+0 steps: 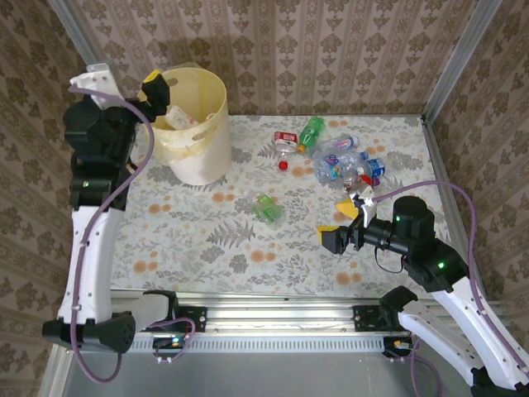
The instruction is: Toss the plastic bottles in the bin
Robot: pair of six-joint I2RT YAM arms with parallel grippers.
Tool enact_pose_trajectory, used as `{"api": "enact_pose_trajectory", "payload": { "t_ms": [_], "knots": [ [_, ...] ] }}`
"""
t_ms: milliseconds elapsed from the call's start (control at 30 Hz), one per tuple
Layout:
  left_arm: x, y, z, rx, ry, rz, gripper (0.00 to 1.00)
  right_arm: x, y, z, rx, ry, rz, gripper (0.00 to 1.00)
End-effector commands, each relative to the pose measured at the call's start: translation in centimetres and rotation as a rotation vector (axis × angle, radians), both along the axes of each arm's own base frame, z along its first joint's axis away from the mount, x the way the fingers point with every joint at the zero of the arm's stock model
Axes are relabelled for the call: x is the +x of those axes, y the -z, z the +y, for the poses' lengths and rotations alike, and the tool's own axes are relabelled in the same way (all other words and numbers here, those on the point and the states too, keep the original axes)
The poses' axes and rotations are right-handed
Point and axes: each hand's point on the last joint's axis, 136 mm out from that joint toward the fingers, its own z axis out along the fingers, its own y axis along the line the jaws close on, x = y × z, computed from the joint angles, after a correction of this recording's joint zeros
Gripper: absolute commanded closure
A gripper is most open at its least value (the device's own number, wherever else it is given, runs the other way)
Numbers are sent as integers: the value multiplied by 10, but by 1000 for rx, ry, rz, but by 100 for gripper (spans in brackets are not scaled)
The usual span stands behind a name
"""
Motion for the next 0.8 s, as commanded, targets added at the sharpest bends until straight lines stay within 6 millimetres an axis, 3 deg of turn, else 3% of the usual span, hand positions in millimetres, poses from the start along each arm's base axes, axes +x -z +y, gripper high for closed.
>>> {"api": "enact_pose_trajectory", "payload": {
  "t_ms": [0,433,767],
  "knots": [
    [-7,19,-10,-28,61,91,0,-5,-12,0,19,-9,-18,0],
    [-40,83,-70,44,237,291,0,6,0,1,-3,33,79,0],
    [-79,95,-70,49,290,299,0,25,34,15,-41,28,259,0]
  ]
}}
